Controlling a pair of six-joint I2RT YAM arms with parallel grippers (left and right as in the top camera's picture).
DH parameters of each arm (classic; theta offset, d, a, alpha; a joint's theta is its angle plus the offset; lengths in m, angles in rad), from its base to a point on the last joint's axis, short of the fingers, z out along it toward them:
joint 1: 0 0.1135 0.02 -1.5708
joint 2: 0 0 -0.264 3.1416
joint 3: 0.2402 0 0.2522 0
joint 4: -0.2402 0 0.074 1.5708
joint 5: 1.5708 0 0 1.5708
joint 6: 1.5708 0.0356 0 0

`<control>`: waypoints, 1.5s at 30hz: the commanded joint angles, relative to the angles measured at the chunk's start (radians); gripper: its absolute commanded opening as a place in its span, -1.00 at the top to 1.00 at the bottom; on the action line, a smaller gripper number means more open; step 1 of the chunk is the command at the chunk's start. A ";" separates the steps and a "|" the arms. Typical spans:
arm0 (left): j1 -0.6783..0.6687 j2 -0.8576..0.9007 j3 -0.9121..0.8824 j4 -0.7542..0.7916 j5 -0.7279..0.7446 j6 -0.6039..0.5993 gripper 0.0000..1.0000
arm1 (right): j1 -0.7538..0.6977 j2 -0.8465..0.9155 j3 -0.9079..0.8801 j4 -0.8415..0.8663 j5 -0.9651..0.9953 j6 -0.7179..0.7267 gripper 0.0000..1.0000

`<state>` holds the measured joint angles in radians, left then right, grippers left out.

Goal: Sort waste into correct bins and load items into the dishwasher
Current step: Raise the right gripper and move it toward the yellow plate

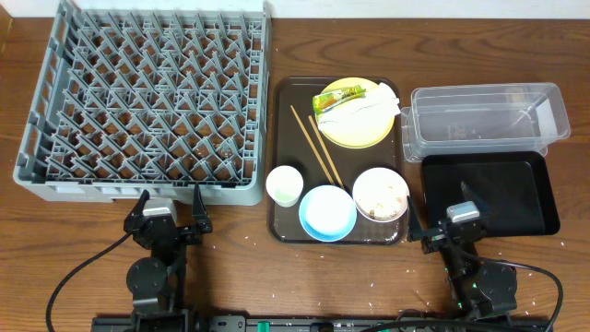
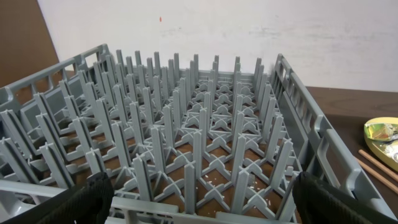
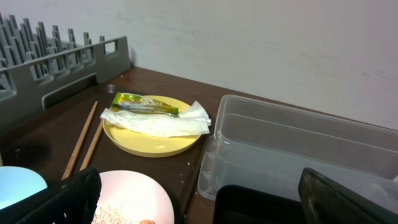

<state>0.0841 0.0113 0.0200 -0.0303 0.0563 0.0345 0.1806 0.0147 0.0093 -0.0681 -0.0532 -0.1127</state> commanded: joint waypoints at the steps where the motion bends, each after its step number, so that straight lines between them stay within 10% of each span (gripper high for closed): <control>1: 0.004 -0.001 -0.016 -0.036 -0.001 0.014 -0.86 | -0.010 -0.010 -0.004 0.000 -0.007 0.015 -0.98; 45: 0.004 -0.001 -0.016 -0.036 -0.001 0.014 -0.86 | -0.010 -0.005 0.032 0.034 -0.143 0.026 -0.99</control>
<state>0.0841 0.0113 0.0200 -0.0303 0.0563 0.0345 0.1806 0.0143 0.0093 -0.0357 -0.1402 -0.1089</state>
